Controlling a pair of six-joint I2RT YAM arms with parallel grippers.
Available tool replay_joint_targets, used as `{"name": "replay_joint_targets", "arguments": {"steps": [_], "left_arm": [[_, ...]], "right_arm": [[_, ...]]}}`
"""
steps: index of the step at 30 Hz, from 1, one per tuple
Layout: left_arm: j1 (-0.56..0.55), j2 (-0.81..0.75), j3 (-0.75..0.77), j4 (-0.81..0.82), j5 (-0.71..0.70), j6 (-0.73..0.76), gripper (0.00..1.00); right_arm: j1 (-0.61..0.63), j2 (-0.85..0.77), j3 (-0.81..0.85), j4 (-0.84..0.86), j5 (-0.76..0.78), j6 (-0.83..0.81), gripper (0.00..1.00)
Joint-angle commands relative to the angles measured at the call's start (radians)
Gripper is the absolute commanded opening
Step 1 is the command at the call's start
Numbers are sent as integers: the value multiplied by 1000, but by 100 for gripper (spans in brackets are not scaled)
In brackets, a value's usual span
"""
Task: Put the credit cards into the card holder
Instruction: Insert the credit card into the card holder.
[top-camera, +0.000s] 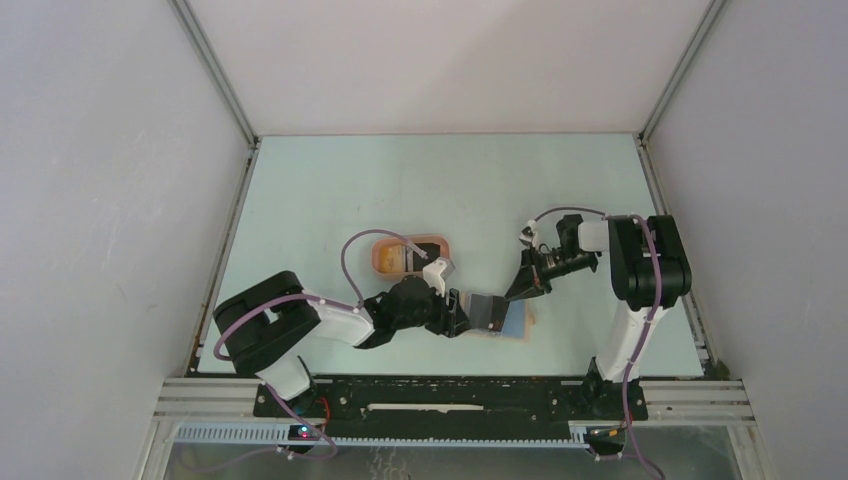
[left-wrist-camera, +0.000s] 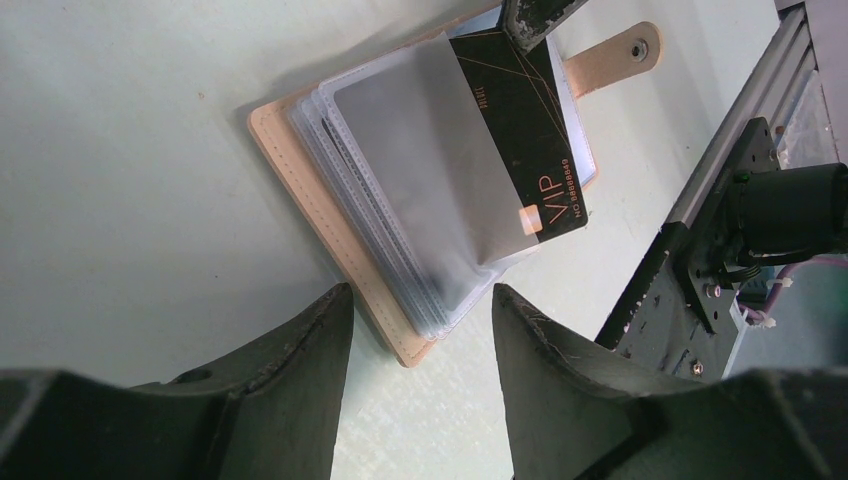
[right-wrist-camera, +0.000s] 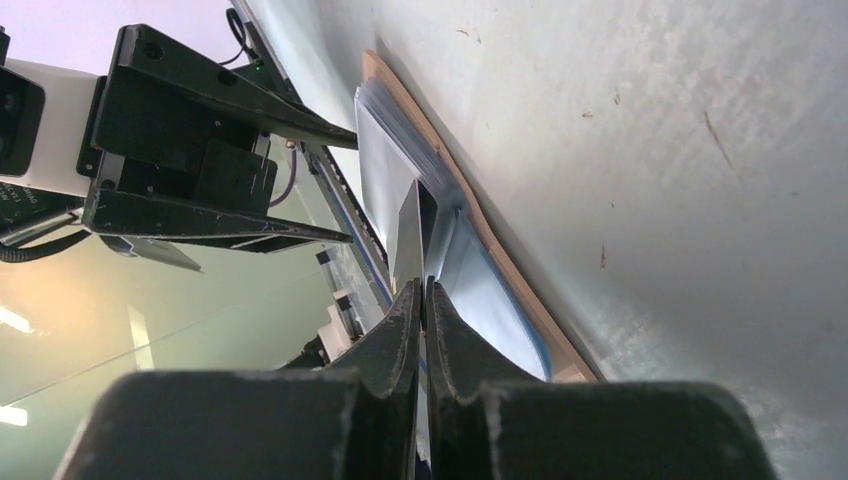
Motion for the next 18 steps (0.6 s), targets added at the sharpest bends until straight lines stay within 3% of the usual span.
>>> {"name": "replay_joint_targets", "arguments": {"steps": [1,18], "left_arm": [[6,-1,-5,16,11,-1,58],[6,-5,-7,16,10,-1,58]], "right_arm": [[7,-3,30,-12,15,-34,10],[18,2,39,-22,18,-41,19]]}}
